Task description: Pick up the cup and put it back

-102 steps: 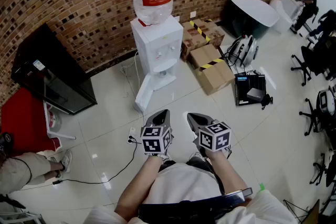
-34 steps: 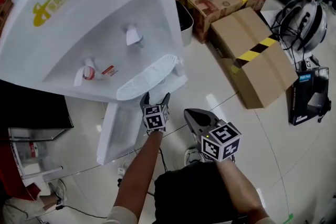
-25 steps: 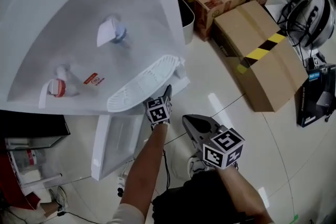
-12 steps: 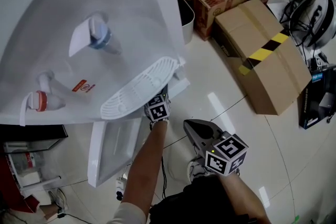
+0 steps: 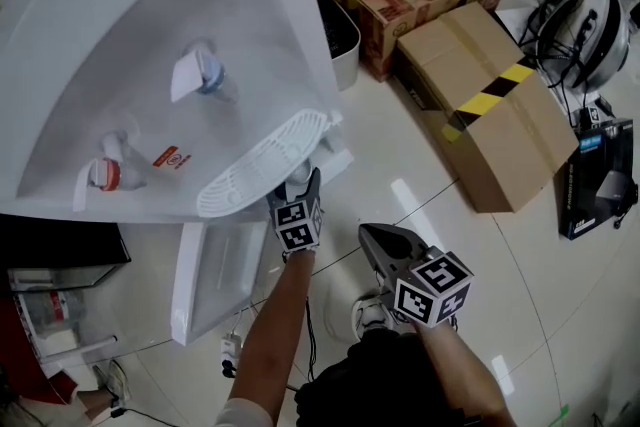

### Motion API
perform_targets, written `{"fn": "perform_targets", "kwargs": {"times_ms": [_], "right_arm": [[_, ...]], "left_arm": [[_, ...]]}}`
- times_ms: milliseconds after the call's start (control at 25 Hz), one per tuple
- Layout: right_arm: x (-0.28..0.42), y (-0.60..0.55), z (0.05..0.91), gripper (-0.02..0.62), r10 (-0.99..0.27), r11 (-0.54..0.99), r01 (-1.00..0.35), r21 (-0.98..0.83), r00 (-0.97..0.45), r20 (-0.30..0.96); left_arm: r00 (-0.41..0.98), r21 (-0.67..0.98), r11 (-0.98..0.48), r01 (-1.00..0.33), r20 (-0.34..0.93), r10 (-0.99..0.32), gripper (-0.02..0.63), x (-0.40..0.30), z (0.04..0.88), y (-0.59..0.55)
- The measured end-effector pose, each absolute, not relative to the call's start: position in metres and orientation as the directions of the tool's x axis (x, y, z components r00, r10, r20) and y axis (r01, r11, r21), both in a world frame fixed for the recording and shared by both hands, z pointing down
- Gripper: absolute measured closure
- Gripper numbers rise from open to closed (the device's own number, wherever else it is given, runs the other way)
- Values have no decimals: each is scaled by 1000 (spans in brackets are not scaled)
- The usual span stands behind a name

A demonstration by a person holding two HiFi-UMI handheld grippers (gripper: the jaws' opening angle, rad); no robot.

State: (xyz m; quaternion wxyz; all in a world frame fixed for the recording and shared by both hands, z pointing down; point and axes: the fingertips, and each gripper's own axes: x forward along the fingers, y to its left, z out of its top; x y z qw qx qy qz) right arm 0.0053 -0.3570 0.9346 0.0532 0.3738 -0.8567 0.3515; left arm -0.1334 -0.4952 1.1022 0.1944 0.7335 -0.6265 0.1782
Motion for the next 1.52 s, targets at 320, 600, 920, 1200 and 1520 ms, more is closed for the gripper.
{"fn": "perform_targets", "kwargs": {"times_ms": [320, 600, 920, 1200, 1520], "right_arm": [[23, -307, 831, 584, -583, 433, -706, -559, -693, 423], [37, -253, 680, 584, -543, 449, -732, -513, -679, 493], [56, -167, 521, 583, -523, 502, -733, -458, -680, 514], [50, -116, 455, 583, -516, 574, -708, -411, -703, 489], [43, -64, 393, 583, -566, 588, -726, -357, -685, 458]], "left_arm": [[209, 130, -164, -978, 550, -808, 272, -110, 996, -396], [217, 173, -141, -975, 583, -783, 272, -109, 813, -277], [159, 174, -75, -982, 543, -824, 272, -131, 601, -129], [102, 185, 0, -983, 544, -833, 273, -136, 507, -65], [182, 206, -84, -975, 521, -834, 273, -120, 447, -33]]}}
